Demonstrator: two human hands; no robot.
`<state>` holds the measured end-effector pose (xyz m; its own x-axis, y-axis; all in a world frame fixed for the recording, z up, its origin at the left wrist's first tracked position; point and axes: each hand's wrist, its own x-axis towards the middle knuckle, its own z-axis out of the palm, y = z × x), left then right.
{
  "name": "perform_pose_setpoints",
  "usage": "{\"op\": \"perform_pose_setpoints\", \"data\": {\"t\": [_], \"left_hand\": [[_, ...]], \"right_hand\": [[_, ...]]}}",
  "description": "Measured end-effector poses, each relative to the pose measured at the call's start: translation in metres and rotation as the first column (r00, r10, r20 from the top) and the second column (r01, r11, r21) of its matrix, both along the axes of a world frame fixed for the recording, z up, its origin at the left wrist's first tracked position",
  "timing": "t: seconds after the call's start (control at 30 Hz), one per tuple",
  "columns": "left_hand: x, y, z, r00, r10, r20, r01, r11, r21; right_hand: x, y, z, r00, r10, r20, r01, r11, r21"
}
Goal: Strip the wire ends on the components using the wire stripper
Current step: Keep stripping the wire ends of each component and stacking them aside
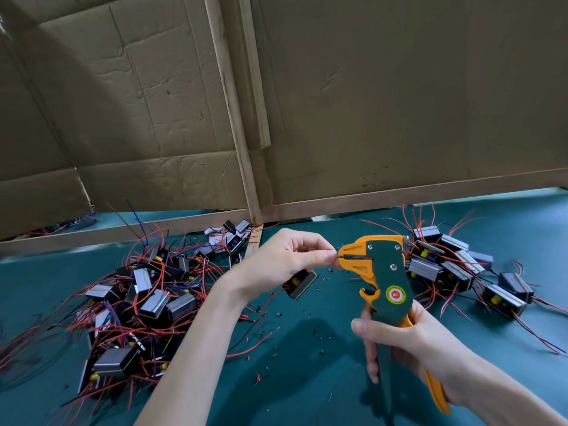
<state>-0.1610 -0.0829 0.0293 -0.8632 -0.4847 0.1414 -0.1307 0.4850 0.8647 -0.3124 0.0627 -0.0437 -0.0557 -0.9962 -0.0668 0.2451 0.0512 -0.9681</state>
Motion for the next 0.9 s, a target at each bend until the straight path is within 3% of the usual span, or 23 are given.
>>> {"op": "perform_pose_setpoints", "data": {"t": [0.2, 0.37, 0.5, 0.63, 0.9], "left_hand": [[0.000, -0.001, -0.004, 0.997, 0.038, 0.066, -0.038, 0.999, -0.007], [0.004, -0.008, -0.005, 0.995, 0.095, -0.020, -0.094, 0.995, 0.022], [0.003, -0.013, -0.005, 0.955, 0.210, -0.209, -0.209, 0.978, 0.030], [0.000, -0.011, -0.004, 0.922, 0.203, -0.329, -0.183, 0.979, 0.090], [-0.003, 0.000, 0.000, 0.956, 0.140, -0.259, -0.111, 0.986, 0.124]], "right_hand": [[0.014, -0.002, -0.014, 0.981, -0.193, -0.034, 0.192, 0.981, -0.034], [0.006, -0.006, -0.006, 0.977, 0.011, 0.212, 0.016, 0.992, -0.127], [-0.006, -0.007, 0.000, 0.970, -0.055, 0.235, 0.096, 0.981, -0.168], [-0.010, -0.008, 0.001, 0.965, -0.084, 0.249, 0.122, 0.983, -0.140], [-0.009, -0.005, -0.003, 0.986, 0.050, 0.158, -0.033, 0.994, -0.106]]}}
